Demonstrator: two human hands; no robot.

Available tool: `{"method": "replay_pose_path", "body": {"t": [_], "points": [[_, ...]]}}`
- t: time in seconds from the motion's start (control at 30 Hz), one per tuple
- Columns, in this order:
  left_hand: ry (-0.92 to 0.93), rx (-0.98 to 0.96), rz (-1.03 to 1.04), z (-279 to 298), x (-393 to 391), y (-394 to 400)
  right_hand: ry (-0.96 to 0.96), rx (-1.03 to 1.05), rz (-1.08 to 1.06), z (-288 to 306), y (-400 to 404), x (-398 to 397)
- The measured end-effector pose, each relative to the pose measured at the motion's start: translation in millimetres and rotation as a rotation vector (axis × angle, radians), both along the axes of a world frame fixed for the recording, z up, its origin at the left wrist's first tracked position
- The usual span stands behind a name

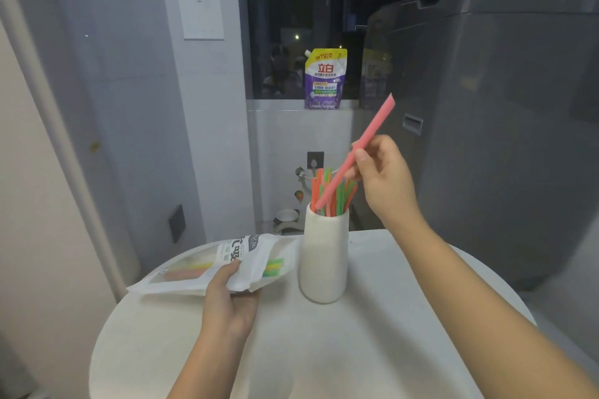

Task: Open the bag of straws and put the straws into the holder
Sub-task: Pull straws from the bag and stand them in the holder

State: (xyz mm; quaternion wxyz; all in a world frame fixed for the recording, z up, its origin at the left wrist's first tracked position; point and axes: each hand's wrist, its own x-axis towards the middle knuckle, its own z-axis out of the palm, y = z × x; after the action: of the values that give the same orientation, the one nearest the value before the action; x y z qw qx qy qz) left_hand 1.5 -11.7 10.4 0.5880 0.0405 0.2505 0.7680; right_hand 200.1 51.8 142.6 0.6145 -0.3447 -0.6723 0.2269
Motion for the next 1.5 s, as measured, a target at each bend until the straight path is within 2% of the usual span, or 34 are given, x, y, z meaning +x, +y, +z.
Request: {"method": "replay_pose_path", "body": {"t": [0.37, 0.53, 0.77, 0.93, 1.1, 1.2, 1.3, 1.5], "points": [[0.036, -0.038, -0.009, 0, 2, 2, -0.264, 0.026, -0.219, -12, 16, -4], [0.056, -0.034, -0.024, 0, 5, 5, -0.274, 0.140, -0.251, -6, 15, -3], [0.059, -0.038, -0.027, -2, 8, 10, -0.242, 0.102, -0.177, -3, 15, -3], [0.050, -0.029, -0.017, -2, 8, 11, -0.419, 0.061, -0.222, -7, 23, -7], [0.045, -0.022, -0.026, -1, 8, 12, -0.660, -0.001, -0.364, -18, 31, -8], [0.048, -0.023, -0.032, -1, 8, 12, -0.540, -0.063, -0.324, -19, 30, -10], [0.047, -0.030, -0.032, -1, 7, 12, -0.421, 0.016, -0.207, -16, 24, -14], [0.042, -0.028, -0.026, 0, 5, 11, -0.651, 0.153, -0.350, -34, 22, -10]]}}
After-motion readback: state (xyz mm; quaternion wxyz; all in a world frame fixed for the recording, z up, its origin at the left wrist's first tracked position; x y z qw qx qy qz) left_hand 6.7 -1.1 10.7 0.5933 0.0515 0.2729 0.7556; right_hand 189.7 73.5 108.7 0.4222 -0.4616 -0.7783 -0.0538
